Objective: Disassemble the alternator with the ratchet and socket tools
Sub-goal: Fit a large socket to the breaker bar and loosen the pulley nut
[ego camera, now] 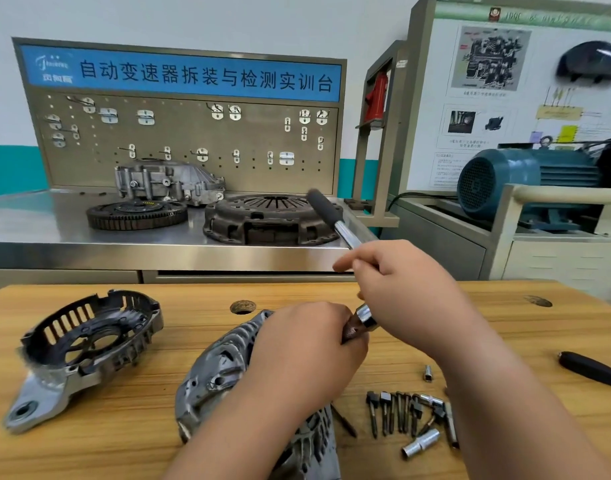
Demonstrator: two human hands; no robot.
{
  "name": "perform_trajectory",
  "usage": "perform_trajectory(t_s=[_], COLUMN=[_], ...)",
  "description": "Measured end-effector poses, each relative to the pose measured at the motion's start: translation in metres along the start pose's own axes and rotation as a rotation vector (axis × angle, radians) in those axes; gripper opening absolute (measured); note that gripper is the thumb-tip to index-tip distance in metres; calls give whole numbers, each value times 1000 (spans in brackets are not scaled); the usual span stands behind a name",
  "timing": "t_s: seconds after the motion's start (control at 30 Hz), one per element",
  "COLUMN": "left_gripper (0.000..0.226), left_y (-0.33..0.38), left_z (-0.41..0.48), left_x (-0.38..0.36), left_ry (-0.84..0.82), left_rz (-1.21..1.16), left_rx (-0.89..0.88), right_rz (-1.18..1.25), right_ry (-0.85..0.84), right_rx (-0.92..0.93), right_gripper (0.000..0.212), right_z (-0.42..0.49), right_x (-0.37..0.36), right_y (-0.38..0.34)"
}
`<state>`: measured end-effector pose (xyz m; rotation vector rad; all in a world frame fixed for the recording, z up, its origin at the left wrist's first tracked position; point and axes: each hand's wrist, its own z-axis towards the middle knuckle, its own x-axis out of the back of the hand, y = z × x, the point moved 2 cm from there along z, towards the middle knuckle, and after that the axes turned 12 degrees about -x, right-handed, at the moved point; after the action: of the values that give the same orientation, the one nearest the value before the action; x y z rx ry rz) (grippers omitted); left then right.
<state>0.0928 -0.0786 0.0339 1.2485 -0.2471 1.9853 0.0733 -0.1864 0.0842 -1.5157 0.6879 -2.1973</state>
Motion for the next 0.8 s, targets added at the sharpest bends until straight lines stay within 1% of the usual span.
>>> perform_trajectory(t_s=[0.1, 0.2, 0.3, 0.37, 0.47, 0.53, 0.57, 0.63, 0.7, 0.77, 0.8], left_gripper=[43, 42, 40, 41, 43, 42, 41, 42, 43, 42, 42], left_y=[-2, -3, -1, 0, -1, -1, -1, -1, 0, 1, 2], left_z=[1, 0, 0, 0, 0, 0, 0, 0, 0, 0, 0], left_x=[2, 3, 3, 2, 2, 2, 2, 2, 2, 1, 0], left_ry=[-3, -4, -32, -51, -35, -23, -18, -13, -14, -9, -6], left_rz=[-24, -31, 18, 41, 10, 8, 5, 6, 21, 40, 48], left_rx=[47, 76, 37, 23, 59, 59, 58, 54, 39, 23, 16], right_rz=[164, 433, 591, 643, 635, 591, 551, 414, 209, 5, -41], right_ry=[-74, -274, -418, -446, -390, -320, -260, -91, 49, 114, 127], right_rx=[201, 378, 478, 487, 434, 343, 280, 154, 48, -18, -37], right_gripper=[36, 35, 32, 31, 30, 29, 29, 31, 28, 27, 27], right_z=[-1, 0, 0, 1, 3, 3, 3, 1, -1, -1, 0], right_x=[3, 8, 12, 12, 11, 9, 6, 1, -3, -4, -3], right_y=[-3, -2, 3, 6, 5, 4, 3, 1, -1, 0, 1])
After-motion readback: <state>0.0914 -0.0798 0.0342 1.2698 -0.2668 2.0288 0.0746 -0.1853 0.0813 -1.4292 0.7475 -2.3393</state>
